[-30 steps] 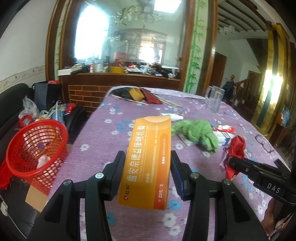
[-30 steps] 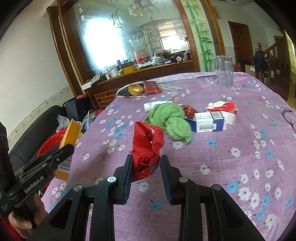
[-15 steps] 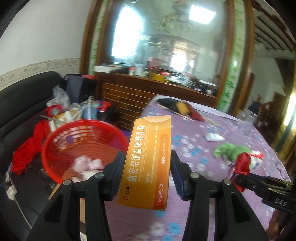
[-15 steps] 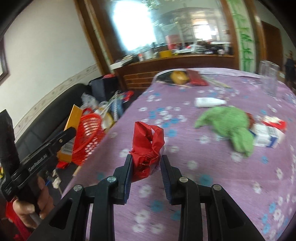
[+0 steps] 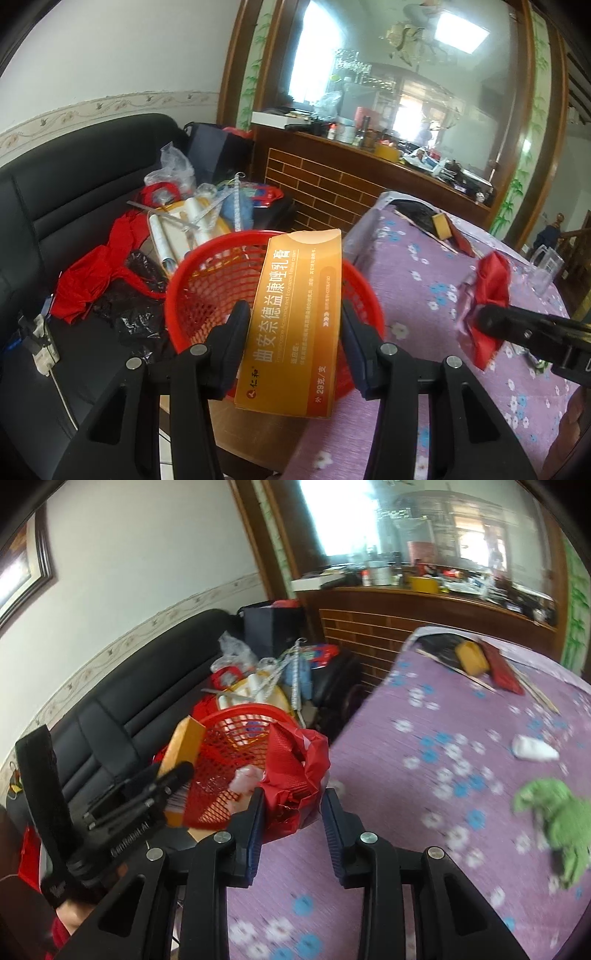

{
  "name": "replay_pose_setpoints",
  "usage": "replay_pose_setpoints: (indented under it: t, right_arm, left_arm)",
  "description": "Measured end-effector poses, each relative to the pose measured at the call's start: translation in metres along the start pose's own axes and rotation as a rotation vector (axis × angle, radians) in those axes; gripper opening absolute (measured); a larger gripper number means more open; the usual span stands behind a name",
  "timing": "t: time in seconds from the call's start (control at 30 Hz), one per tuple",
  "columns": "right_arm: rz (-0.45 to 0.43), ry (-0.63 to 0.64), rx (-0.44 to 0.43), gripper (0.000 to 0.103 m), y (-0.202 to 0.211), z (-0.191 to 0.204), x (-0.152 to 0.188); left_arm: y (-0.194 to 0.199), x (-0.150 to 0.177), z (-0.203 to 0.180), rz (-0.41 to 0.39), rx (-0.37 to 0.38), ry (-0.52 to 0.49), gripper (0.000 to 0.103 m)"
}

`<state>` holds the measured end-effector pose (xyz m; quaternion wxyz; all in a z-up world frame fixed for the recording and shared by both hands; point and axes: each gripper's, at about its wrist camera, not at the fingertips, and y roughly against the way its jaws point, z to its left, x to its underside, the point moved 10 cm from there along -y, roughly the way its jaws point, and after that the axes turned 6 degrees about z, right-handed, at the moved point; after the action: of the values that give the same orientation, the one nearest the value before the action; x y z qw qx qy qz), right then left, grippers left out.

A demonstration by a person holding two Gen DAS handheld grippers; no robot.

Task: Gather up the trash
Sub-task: 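Open both tools to drop the box and bag into the red basket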

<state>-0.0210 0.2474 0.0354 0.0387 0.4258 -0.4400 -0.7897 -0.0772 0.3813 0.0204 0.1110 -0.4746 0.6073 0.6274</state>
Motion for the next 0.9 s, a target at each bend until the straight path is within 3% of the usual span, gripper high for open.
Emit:
replay_pose_setpoints:
  t: [0.3,0.33,0.4,0.57,0.67,0.9]
  right_arm:
    - [0.037,0.050,-0.030,0.038,-0.044,0.033,-0.040]
    - [0.045,0.051,-0.040,0.044,-0.050,0.035,-0.044]
    - [0.051,0.045,-0.048,0.056,-0.057,0.035,-0.050]
    - [0.034,0.017,-0.052,0.059,-0.046,0.017,-0.047]
    - [0.023,-0.012,-0.049,0.059,-0.030,-0.002,-0.036]
    - [-0.018,-0.099,0.041,0.059,0.027,-0.069,0.017]
  left_arm:
    - [-0.006,-0.015,0.019,-0.004,-0.007,0.020,0.049]
    - [-0.008,-0.016,0.021,-0.001,-0.007,0.026,0.058]
    - [-0.008,-0.019,0.026,-0.008,-0.012,0.044,0.064]
    - [-0.007,-0.021,0.021,-0.011,-0.016,0.037,0.064]
    - [-0.004,-0.020,0.002,-0.013,0.002,0.006,0.065]
    - [-0.001,-0.002,-0.090,0.011,0.089,-0.140,0.067]
